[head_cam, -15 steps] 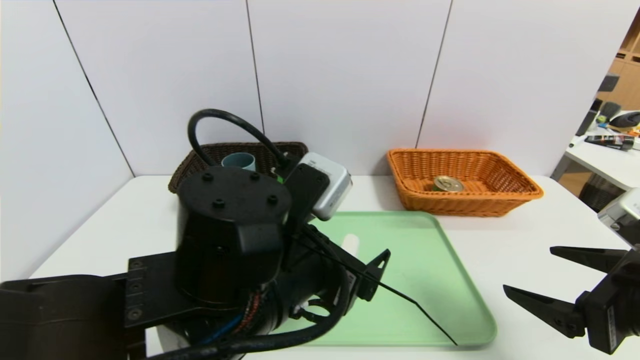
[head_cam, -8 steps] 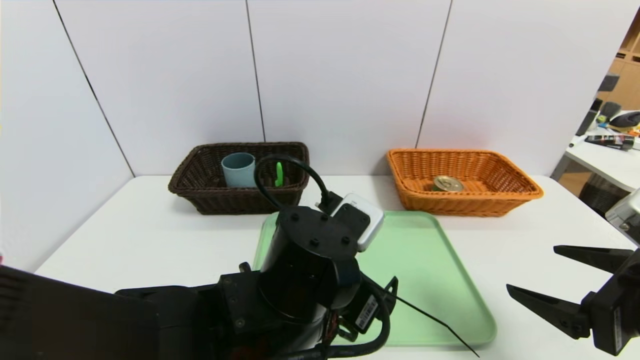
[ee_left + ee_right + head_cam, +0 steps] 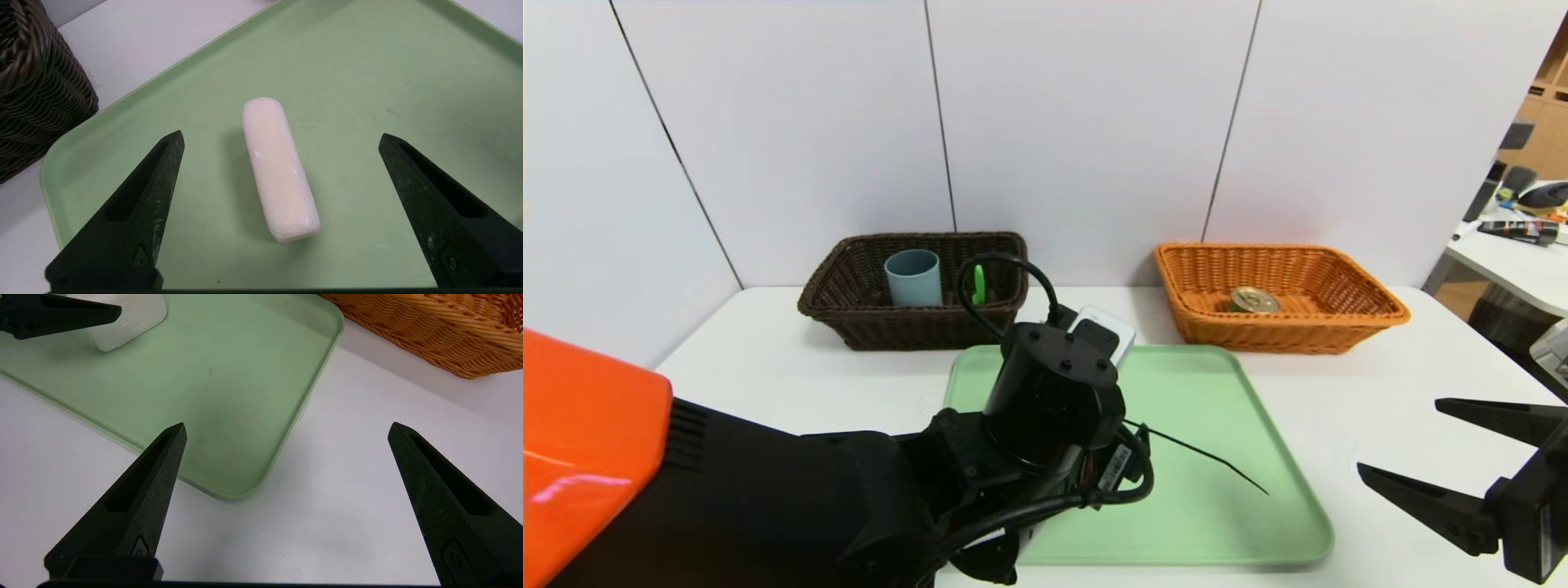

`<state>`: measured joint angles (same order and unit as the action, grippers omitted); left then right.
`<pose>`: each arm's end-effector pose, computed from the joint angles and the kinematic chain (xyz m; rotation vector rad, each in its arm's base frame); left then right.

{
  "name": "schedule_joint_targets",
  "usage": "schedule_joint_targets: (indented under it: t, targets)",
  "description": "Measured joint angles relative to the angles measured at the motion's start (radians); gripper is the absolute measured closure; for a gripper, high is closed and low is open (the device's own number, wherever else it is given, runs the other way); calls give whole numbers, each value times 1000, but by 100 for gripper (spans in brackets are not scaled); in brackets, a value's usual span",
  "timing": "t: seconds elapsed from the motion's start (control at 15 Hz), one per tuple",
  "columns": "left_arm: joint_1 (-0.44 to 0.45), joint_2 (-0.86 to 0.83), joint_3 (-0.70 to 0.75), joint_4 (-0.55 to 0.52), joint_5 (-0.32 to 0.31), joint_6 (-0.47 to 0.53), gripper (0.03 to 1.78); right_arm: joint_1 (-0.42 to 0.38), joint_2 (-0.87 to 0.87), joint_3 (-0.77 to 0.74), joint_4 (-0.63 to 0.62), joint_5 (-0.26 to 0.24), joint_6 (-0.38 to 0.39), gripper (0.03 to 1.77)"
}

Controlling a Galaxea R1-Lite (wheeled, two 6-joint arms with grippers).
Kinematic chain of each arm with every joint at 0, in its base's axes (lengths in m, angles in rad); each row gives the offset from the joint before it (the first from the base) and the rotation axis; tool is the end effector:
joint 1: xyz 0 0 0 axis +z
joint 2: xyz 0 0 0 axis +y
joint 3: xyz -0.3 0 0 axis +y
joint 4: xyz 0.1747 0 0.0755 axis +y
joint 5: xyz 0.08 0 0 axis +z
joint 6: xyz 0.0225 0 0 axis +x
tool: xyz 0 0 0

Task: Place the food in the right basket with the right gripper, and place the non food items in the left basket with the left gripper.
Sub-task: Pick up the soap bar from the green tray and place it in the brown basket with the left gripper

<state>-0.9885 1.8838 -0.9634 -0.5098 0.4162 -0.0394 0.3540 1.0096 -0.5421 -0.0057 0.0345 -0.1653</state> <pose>0.2003 -0.2877 0.1520 0.2309 0.3285 -0.5573 0.1142 0.0430 0.1970 -0.2343 0.4266 0.4190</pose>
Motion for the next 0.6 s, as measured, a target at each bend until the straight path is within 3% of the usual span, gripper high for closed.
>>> schedule_joint_targets:
  t: [0.27,0.6]
  targets:
    - [3,25,-11,17,43,-29,12,0,-11,1,7,0,-1,10]
    - [3,46,-16,64,47,-76,12,0,-24,1,8,0,-2,10]
